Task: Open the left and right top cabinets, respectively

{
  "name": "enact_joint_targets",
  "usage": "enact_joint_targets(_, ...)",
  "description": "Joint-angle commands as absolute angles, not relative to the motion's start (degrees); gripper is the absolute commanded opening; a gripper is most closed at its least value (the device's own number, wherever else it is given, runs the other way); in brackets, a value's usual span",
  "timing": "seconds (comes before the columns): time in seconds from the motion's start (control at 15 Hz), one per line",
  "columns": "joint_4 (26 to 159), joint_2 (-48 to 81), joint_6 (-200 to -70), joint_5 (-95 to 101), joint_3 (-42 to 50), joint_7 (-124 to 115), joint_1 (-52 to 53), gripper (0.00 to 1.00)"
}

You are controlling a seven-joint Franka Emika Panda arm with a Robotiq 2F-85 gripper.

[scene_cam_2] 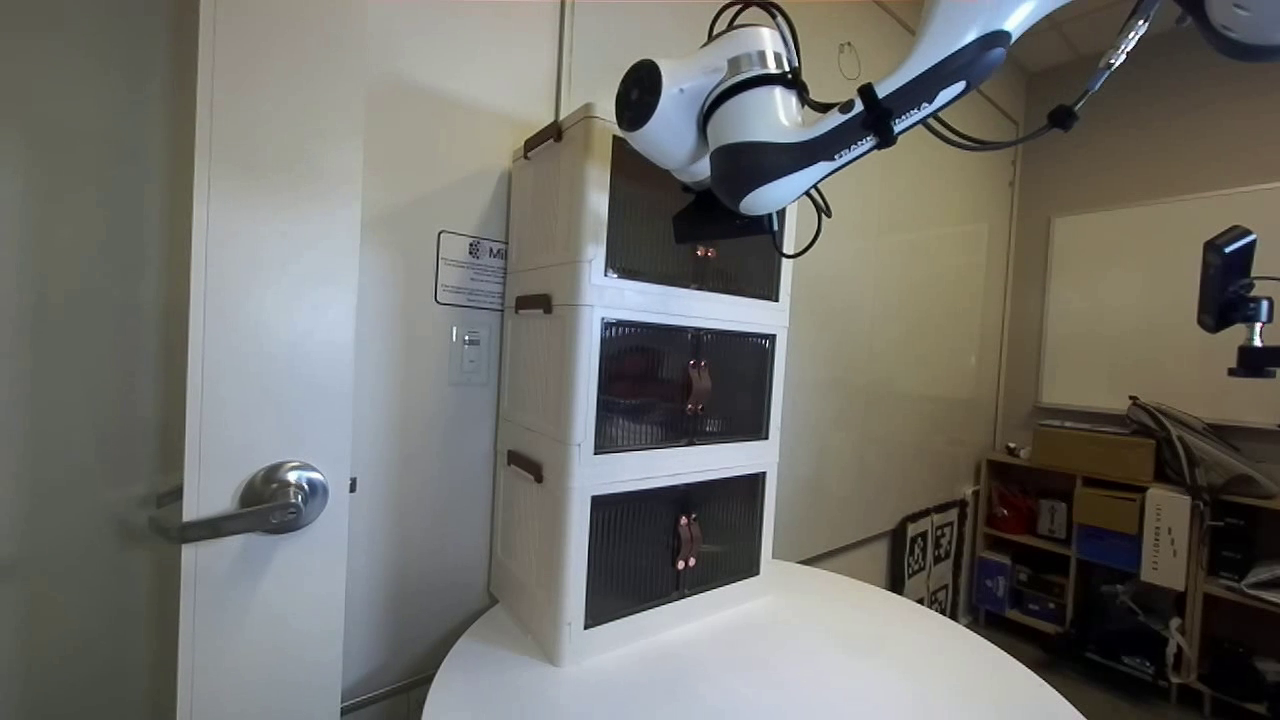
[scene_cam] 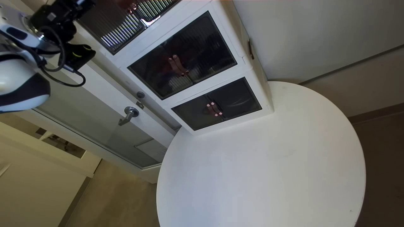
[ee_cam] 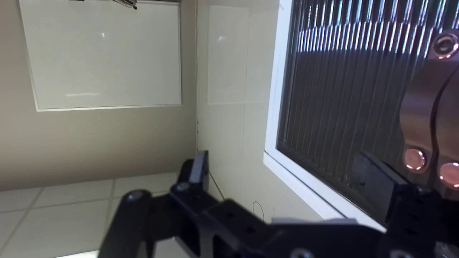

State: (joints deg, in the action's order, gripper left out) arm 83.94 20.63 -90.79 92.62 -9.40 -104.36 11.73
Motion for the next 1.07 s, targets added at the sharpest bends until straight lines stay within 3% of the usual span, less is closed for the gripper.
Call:
enact_joint_targets(0.0, 79.3, 23.8, -94.5, 92.2, -8.6, -103.7, 11.4, 1.0)
enact_joint_targets(1.0, 71.8, 29.8, -100.5, 91.8, -7.8, -101.2, 12.5, 1.0)
